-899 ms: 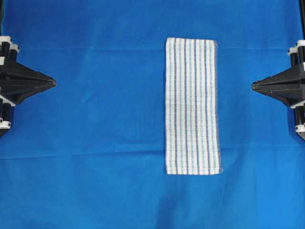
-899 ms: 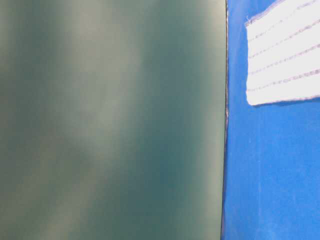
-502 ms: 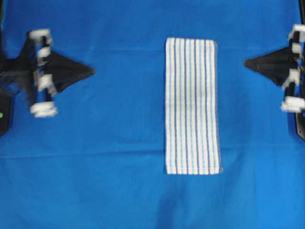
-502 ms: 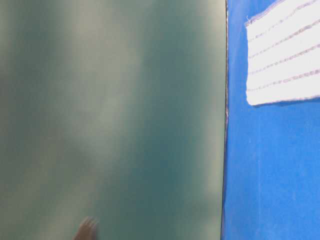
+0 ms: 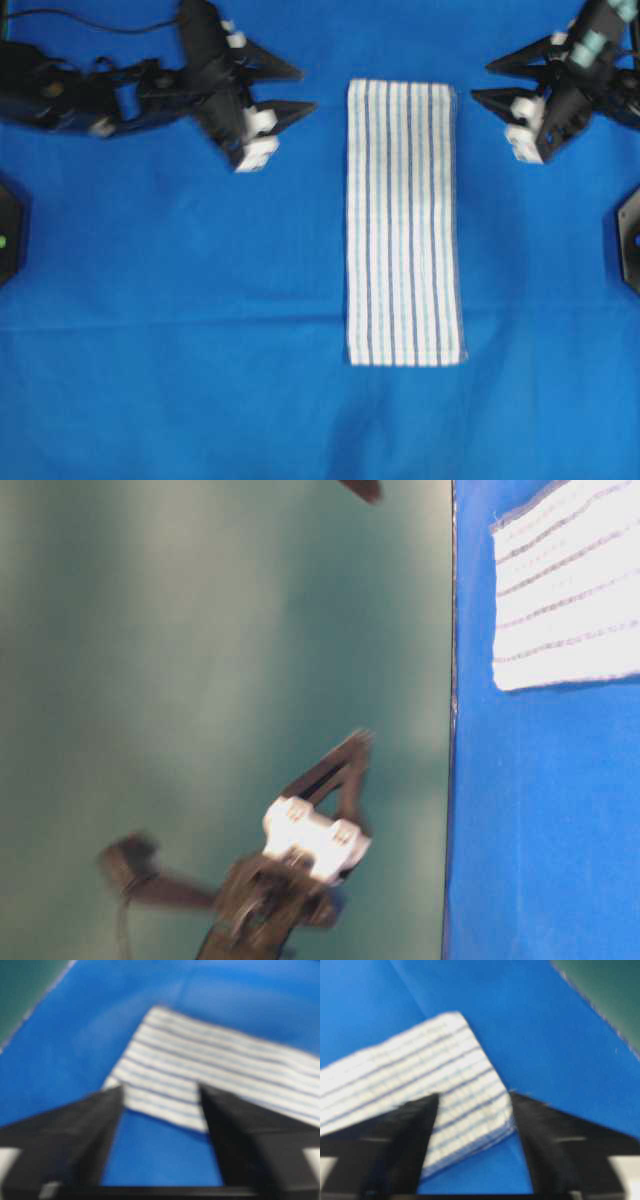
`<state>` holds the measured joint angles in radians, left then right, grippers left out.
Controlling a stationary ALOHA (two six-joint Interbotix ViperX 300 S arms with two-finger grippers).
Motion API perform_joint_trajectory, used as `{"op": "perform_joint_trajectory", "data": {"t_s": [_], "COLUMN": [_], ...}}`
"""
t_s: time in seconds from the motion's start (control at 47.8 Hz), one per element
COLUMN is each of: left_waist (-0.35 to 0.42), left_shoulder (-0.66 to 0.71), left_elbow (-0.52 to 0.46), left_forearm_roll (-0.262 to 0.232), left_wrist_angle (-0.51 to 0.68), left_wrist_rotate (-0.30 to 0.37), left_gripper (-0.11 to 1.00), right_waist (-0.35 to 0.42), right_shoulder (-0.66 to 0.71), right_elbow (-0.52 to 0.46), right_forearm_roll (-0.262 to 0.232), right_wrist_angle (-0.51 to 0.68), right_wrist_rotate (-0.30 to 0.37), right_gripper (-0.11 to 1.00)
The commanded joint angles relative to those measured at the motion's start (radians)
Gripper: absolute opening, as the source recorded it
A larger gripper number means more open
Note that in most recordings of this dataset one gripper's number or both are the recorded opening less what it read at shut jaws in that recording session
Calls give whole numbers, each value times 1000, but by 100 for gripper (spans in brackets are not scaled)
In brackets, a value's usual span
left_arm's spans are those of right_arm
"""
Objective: Fold a vertical towel.
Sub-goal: 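Move both grippers toward the top corners of the striped towel, then grasp the towel's top left and right corners with both grippers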
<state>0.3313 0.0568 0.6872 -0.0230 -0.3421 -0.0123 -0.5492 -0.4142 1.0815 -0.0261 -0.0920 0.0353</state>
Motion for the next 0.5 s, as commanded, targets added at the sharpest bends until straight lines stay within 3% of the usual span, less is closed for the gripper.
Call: {"op": "perform_joint_trajectory", "data": {"t_s": [0.0, 0.084, 0.481], "left_waist": [25, 46, 86], "left_shoulder": [57, 124, 331], "left_elbow": [-67, -112, -252], "left_forearm_roll": [-2, -2, -2], "left_wrist_angle": [0, 0, 0], "left_wrist_rotate": [-2, -2, -2], "left_gripper": [72, 80, 77], "right_waist": [-20, -35, -98], "right_shoulder": [89, 167, 466], "right_elbow": [-52, -83, -187], "right_forearm_roll": [-23, -35, -69], "right_wrist_angle": [-8, -14, -78], "right_wrist_rotate": [-3, -3, -5], "right_gripper": [64, 60, 59]}}
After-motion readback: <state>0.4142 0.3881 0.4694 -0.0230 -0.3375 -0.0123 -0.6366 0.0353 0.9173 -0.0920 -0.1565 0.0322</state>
